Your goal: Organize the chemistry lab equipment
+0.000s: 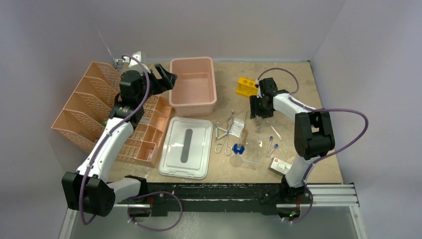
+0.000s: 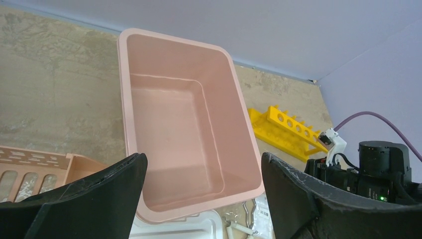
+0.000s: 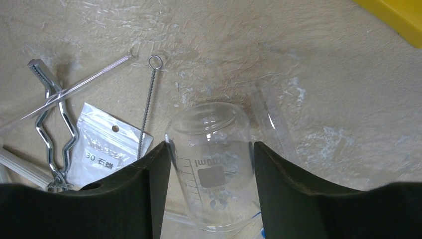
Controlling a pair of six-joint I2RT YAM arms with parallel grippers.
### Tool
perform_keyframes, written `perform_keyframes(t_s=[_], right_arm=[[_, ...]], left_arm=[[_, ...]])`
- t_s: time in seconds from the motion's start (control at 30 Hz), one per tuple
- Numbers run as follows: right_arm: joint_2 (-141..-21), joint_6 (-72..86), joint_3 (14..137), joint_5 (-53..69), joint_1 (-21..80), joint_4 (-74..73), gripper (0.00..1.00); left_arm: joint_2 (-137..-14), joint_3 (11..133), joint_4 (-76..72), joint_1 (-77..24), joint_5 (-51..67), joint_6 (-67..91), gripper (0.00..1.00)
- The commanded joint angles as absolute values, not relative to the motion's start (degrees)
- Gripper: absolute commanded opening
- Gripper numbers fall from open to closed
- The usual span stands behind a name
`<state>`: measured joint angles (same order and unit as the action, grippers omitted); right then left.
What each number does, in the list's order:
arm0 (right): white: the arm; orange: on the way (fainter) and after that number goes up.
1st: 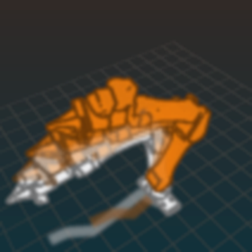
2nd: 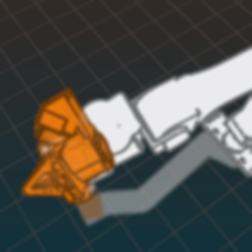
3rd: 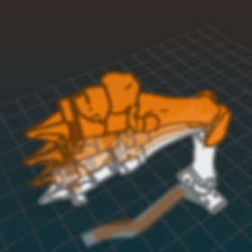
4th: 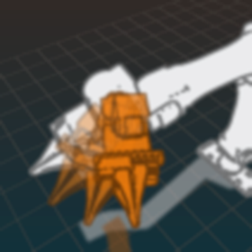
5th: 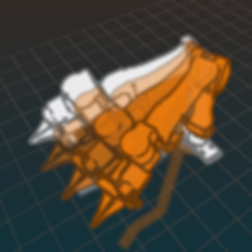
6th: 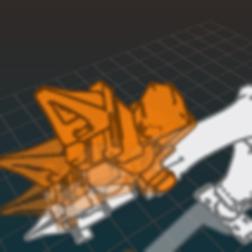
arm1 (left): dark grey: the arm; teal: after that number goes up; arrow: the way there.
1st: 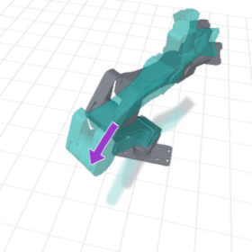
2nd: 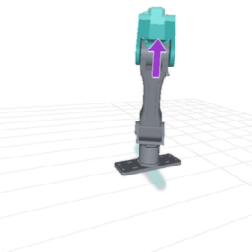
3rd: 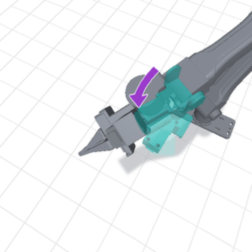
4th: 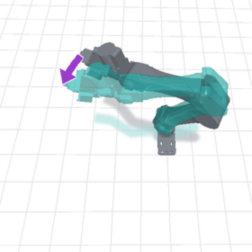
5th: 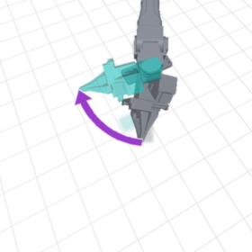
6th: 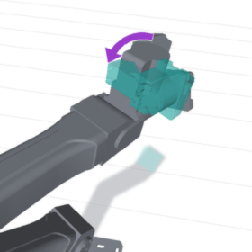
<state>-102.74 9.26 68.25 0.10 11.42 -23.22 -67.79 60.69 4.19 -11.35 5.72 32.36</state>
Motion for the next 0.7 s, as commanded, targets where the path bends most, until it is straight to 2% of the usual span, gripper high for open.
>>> perform_keyframes(t_s=[0.0, 0.3, 0.47, 0.67], right_arm=[[-99.1, 10.5, 70.4, -2.1, 11.7, -22.6, 0.55], [-92.0, 25.3, 76.4, 7.7, 11.7, -16.2, 0.54], [-90.9, 43.8, 81.6, 13.3, 11.5, -11.4, 0.54], [-93.0, 69.1, 82.4, 19.2, 11.6, -0.4, 0.51]], left_arm=[[-66.0, 61.6, 1.1, -11.7, 5.3, 33.0, 0.84], [-66.0, 59.8, -3.3, -12.3, 7.5, 38.0, 0.84], [-67.0, 58.8, -7.7, -14.2, 8.7, 43.3, 0.82], [-70.1, 59.7, -11.0, -19.5, 6.3, 47.3, 0.81]])
